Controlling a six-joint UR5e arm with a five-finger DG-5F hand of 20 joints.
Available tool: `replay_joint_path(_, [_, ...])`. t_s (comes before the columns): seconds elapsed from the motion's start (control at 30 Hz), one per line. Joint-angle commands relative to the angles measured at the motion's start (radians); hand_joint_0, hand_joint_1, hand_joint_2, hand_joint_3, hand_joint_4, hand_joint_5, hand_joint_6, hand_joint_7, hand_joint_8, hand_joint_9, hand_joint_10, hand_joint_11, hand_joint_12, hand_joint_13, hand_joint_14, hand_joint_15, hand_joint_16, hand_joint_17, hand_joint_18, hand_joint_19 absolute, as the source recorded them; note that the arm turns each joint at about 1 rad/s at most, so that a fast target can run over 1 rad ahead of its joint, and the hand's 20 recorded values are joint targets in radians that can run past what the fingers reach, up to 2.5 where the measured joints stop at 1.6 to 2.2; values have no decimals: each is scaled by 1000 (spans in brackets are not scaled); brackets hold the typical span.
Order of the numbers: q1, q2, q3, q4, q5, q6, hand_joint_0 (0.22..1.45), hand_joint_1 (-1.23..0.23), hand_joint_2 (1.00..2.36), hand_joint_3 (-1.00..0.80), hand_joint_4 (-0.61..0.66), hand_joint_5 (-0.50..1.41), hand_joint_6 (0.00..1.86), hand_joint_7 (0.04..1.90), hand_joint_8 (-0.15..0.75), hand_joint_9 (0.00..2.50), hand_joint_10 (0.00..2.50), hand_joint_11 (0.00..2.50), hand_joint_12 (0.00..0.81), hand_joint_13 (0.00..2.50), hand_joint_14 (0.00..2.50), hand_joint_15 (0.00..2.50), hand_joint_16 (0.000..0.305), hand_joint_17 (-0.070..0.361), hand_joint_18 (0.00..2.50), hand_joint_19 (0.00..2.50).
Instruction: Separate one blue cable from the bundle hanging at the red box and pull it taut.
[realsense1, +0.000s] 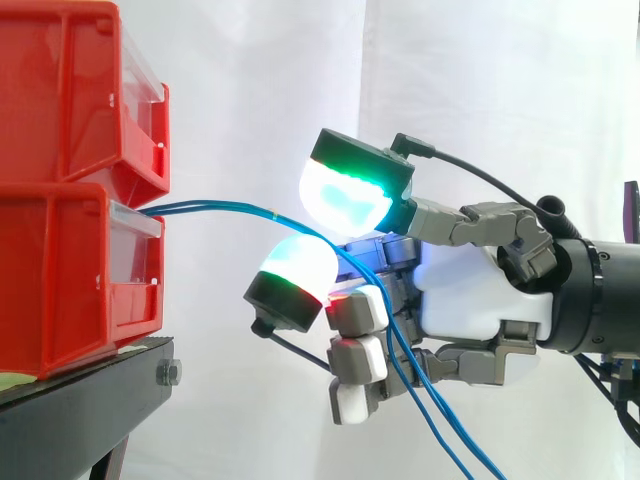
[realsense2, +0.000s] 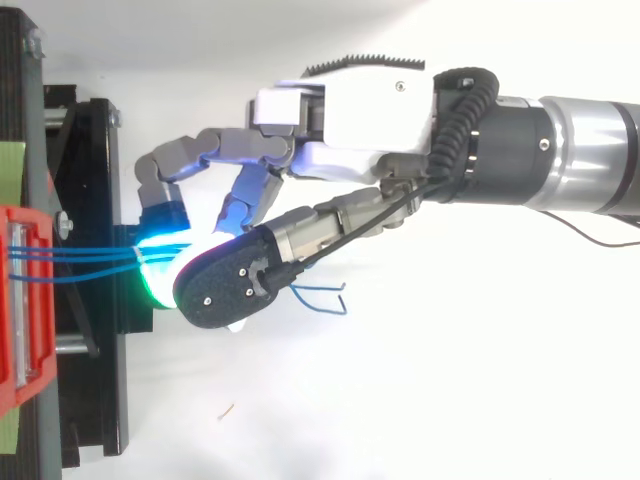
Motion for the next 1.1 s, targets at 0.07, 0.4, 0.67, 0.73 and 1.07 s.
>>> replay_joint_path(0.07, [2, 1, 0, 0, 2, -7, 650, -458, 1011, -386, 219, -80, 504, 1469, 376, 1172, 24, 816, 351, 1135, 25, 768, 35, 79, 894, 510])
replay_joint_path(0.4, [3, 1, 0, 2, 7, -8, 668, -490, 1022, -199, 198, -80, 500, 1460, 370, 1180, 22, 805, 354, 1141, 25, 776, 36, 80, 897, 509])
replay_joint_path(0.67, [3, 1, 0, -3, 21, -8, 645, -523, 1016, -321, 204, -86, 501, 1452, 371, 1303, 27, 1170, 358, 1248, 27, 1016, 38, 85, 920, 548])
replay_joint_path(0.73, [3, 1, 0, -3, 21, -8, 643, -528, 1016, -325, 214, -88, 501, 1431, 363, 1300, 28, 1203, 359, 1271, 27, 1094, 40, 89, 931, 588])
replay_joint_path(1.07, [3, 0, 0, 0, 21, -8, 617, -534, 1010, -398, 219, -90, 501, 1417, 362, 1299, 25, 1281, 357, 1318, 26, 1244, 42, 96, 965, 659])
